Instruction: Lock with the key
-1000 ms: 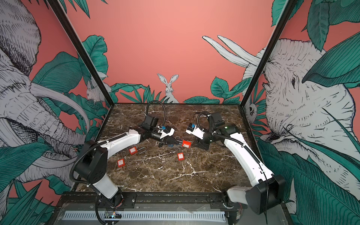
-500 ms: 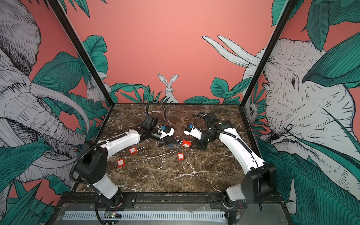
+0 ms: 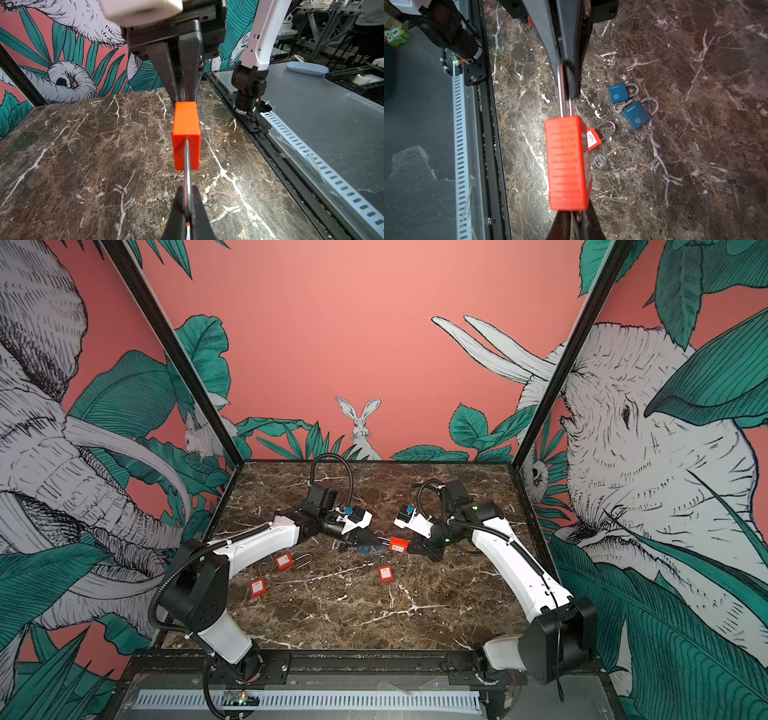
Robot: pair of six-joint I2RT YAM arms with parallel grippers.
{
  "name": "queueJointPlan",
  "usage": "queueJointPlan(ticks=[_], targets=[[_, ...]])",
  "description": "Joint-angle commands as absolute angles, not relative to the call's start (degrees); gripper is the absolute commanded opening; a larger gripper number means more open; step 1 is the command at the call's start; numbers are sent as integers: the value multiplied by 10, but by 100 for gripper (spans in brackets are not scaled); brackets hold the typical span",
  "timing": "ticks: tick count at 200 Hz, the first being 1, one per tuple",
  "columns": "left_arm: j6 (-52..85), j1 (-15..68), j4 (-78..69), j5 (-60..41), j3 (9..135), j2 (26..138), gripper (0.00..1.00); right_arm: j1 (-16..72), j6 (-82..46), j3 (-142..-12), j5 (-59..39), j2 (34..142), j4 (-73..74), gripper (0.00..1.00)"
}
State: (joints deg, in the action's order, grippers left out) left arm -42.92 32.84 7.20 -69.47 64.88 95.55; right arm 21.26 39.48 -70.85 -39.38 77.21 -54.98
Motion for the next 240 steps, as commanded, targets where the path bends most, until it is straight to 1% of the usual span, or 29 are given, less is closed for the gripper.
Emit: queueJointPlan(ticks=[1, 48, 109, 145, 191, 240], targets=[[-419, 329, 56, -709, 652, 931, 0, 213, 408, -693, -389, 754, -515, 11], [-404, 328, 46, -707, 649, 931, 0, 215, 415, -673, -379, 738, -482, 7], [-396, 328, 43, -701, 649, 931, 0, 217, 429, -658, -375, 724, -478, 0], [-384, 324, 30, -699, 644, 929, 0, 217, 439, -653, -373, 721, -483, 0], [-323, 306, -56, -704, 609, 916, 0, 216, 449, -643, -360, 713, -485, 0], [-337, 298, -44, -709, 600, 909, 0, 210, 471, -628, -336, 702, -483, 0]])
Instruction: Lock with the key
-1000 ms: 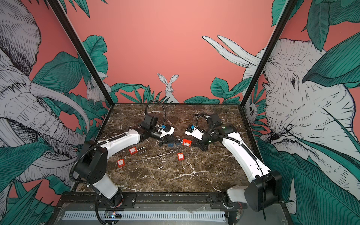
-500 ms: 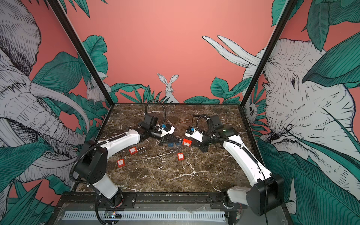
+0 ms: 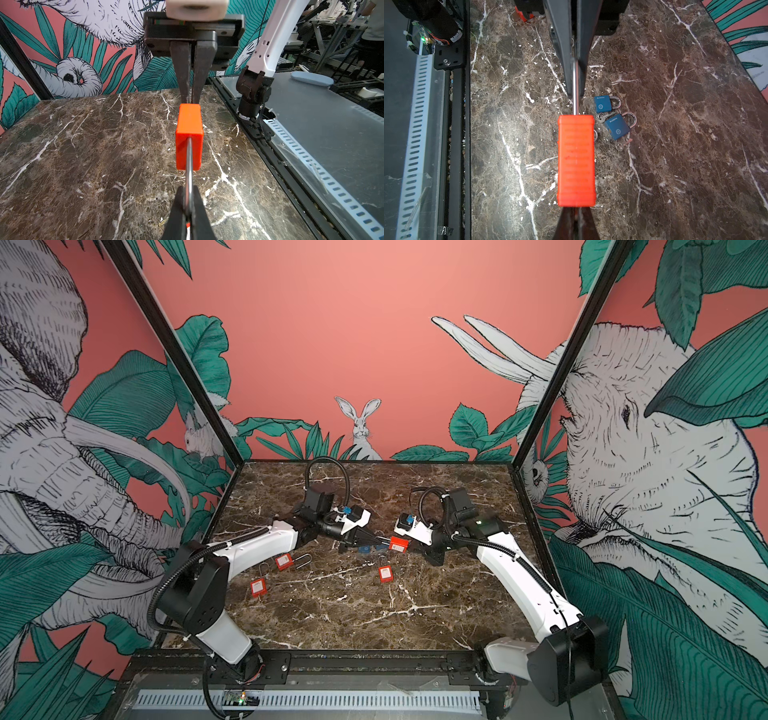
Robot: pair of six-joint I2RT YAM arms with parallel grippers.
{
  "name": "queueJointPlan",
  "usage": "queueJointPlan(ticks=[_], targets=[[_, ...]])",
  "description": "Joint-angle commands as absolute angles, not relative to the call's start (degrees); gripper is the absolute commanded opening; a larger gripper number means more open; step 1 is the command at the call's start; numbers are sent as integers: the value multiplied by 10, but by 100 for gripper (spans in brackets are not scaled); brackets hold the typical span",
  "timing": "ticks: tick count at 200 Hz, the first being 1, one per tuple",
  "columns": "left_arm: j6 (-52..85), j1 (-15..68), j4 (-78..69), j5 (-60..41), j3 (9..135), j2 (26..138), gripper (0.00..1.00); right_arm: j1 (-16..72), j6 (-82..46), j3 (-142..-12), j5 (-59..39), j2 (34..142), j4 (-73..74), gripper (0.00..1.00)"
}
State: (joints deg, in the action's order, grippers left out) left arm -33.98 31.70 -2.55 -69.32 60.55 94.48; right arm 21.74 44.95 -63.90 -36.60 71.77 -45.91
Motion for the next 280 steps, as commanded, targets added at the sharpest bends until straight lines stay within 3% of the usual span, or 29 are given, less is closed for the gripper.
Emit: queueJointPlan(ticks=[1, 69, 198, 226, 257, 280], targets=[[-338, 298, -43, -709, 600, 909, 0, 211, 471, -628, -335, 702, -483, 0], [-436, 297, 87, -712, 624, 910, 0, 202, 487, -630, -310, 699, -495, 0], [-506, 291, 189, -713, 657, 917, 0, 198, 496, -615, -267, 686, -481, 0], [-594, 280, 346, -694, 708, 928, 0, 198, 431, -584, -194, 668, -400, 0], [-763, 279, 633, -634, 815, 977, 0, 198, 327, -545, -175, 655, -300, 0], [-768, 279, 682, -577, 827, 983, 0, 206, 249, -536, -159, 665, -267, 0]])
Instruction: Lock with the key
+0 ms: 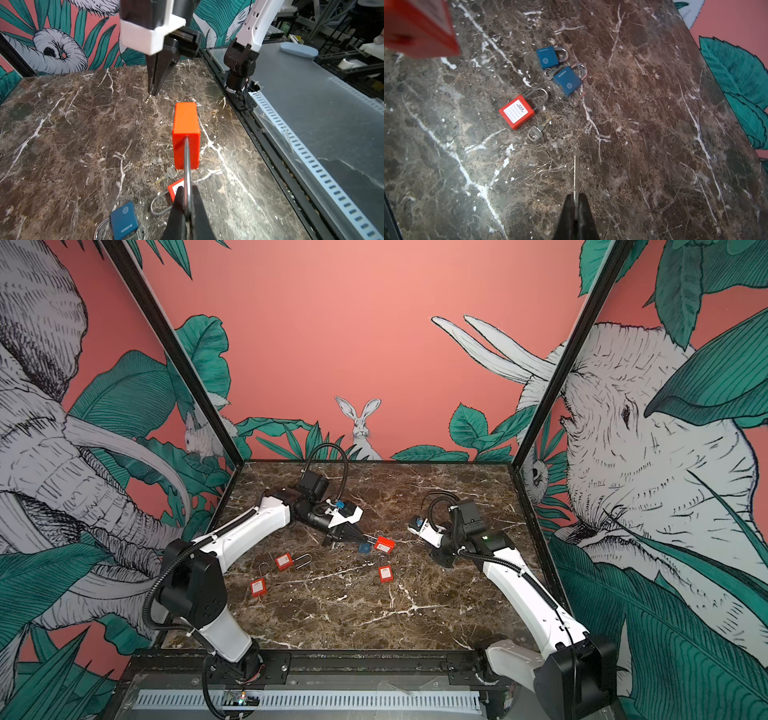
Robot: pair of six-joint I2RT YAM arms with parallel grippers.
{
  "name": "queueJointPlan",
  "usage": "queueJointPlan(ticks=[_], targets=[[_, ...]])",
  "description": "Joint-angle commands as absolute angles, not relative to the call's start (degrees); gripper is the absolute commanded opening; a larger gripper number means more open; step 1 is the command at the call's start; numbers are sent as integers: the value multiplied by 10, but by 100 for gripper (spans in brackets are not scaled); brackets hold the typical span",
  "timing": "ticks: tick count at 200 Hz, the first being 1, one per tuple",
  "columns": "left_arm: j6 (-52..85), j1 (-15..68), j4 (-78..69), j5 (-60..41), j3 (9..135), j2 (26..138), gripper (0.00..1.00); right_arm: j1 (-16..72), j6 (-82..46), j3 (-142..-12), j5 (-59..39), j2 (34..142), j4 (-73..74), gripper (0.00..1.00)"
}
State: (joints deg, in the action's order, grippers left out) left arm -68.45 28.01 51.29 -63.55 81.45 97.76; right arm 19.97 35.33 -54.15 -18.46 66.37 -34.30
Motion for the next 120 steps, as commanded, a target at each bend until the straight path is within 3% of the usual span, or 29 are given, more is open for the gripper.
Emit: queueJointPlan(ticks=[1, 71, 120], targets=[[-768, 279, 682, -575, 827, 983, 0, 206, 246, -536, -158, 665, -267, 0], [-735, 307, 737, -394, 826, 995, 0, 270, 90, -516, -44, 670, -231, 0], [-712, 333, 771, -314, 855, 1052, 0, 293, 72, -491, -10, 670, -219, 0]])
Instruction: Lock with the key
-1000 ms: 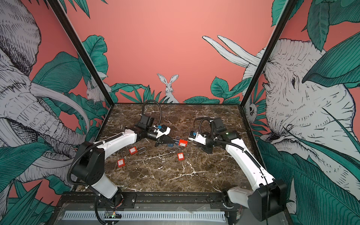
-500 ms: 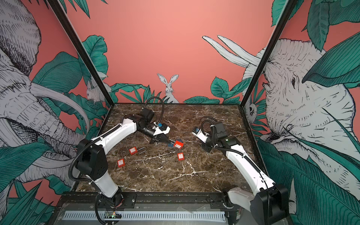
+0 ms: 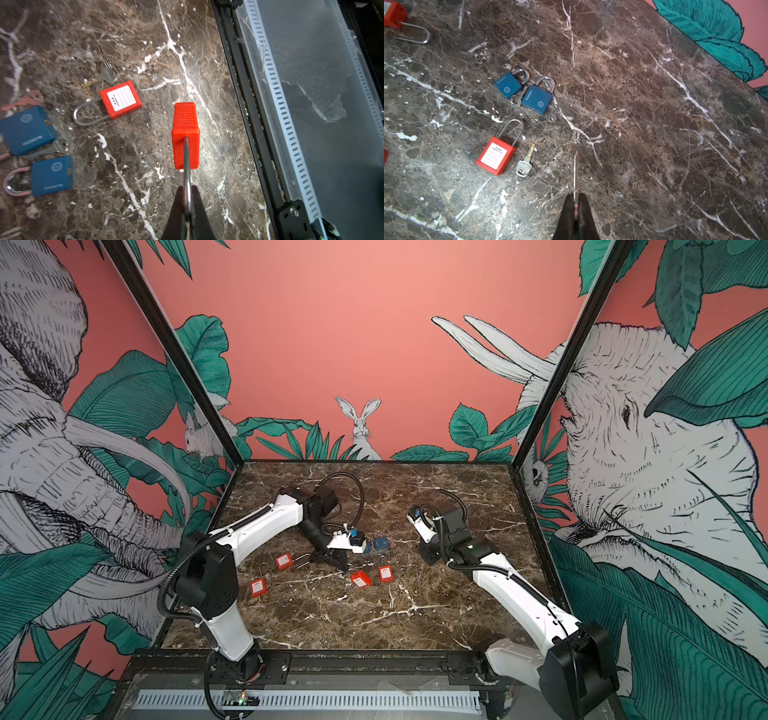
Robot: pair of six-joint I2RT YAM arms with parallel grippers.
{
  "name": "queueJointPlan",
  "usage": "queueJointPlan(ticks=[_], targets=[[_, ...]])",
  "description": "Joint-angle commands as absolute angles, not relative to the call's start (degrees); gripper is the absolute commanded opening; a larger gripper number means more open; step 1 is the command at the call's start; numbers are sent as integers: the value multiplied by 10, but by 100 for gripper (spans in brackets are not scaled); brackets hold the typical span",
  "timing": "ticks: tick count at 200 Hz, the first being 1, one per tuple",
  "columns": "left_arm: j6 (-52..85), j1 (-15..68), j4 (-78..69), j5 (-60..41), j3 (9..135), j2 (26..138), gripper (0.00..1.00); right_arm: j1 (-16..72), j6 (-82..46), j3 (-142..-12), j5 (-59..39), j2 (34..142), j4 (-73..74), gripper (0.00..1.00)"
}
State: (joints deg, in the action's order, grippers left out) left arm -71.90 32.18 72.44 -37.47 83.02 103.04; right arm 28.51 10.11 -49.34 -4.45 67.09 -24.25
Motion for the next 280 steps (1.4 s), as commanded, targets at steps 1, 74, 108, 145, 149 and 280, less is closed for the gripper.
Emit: queueJointPlan(ticks=[1, 74, 108, 145, 149, 280], targets=[[-711, 333, 771, -313, 856, 1053, 0, 293, 72, -491, -10, 669, -219, 0], [-690, 347, 815, -255, 904, 1117, 0, 294, 61, -468, -18, 662, -200, 0], [-671, 355, 820, -245, 921, 1142, 0, 295, 59, -466, -16, 664, -197, 0], [-654, 361, 821, -243, 941, 1164, 0, 295, 51, -464, -22, 670, -195, 0], [-653, 361, 823, -243, 944, 1167, 0, 295, 51, -464, -22, 670, -196, 0], [-628, 368, 727, -214, 945, 1197, 14, 296, 40, -468, -41, 689, -204, 0]])
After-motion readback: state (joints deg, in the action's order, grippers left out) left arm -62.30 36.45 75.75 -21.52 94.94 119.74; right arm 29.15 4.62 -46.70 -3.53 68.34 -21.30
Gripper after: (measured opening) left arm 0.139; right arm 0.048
